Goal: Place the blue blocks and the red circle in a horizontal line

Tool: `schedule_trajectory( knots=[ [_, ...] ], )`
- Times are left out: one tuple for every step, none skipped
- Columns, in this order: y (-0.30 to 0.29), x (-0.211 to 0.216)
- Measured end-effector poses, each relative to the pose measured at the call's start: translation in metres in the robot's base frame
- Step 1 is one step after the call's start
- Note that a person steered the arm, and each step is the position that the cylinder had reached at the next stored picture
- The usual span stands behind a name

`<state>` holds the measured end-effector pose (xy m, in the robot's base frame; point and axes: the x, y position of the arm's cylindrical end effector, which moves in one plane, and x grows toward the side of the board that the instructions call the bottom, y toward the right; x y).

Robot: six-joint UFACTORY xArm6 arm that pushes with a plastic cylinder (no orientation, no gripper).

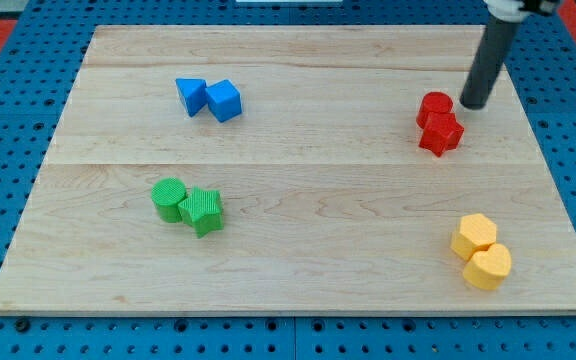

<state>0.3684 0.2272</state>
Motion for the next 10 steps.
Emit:
schedule_trajectory(
  knots=[
    [-0.073, 0.000],
    [-0.124, -0.029],
    [-0.142, -0.037],
    [-0.129, -0.046],
    [-0.154, -0.046],
    [-0.185, -0.043],
    [-0.189, -0.043],
    [-0.124, -0.051],
    [-0.038, -0.063],
    [0.051, -0.042]
  ],
)
